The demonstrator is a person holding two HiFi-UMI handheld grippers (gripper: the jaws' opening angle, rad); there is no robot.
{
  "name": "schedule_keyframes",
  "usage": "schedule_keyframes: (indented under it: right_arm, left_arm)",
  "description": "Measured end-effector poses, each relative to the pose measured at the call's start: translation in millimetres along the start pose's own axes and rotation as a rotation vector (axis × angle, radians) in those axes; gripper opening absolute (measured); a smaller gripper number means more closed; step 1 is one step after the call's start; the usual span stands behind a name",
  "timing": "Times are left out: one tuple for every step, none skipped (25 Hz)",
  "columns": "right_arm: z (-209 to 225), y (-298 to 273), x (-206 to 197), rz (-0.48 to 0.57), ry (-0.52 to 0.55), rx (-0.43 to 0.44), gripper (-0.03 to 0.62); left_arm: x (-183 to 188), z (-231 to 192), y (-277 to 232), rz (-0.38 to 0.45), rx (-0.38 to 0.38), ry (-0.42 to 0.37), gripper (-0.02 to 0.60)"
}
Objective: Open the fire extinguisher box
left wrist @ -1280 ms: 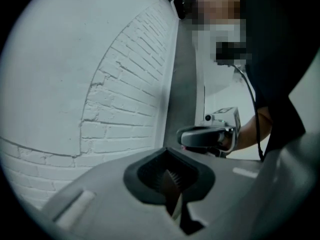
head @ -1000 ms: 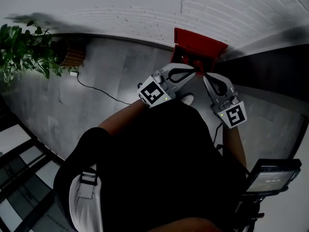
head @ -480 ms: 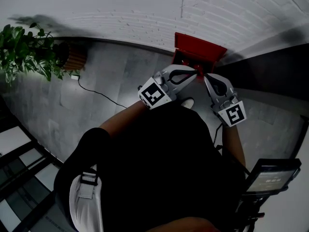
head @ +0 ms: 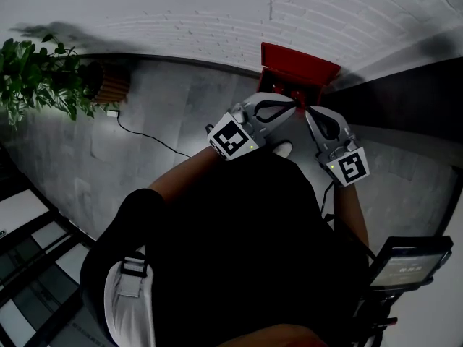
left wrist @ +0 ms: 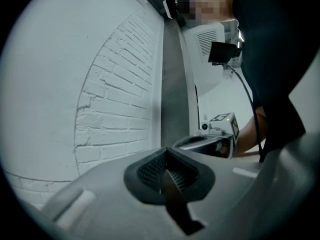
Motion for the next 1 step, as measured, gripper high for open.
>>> schedule_keyframes:
  right_arm:
    - [0.7, 0.2, -0.4, 0.000, 0.000, -0.001, 0.009]
  left_arm:
    - [-0.2, 0.0, -0.9, -0.001, 0.000, -0.006, 0.003]
Point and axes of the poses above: the fingertips, and each gripper's own axes: y backward along the fingers, z to its right, x out of its top, the point moved 4 cm from there along y, backward along the fingers, and after that the axes turned 15 degrees about y, right-handed, at the moved point
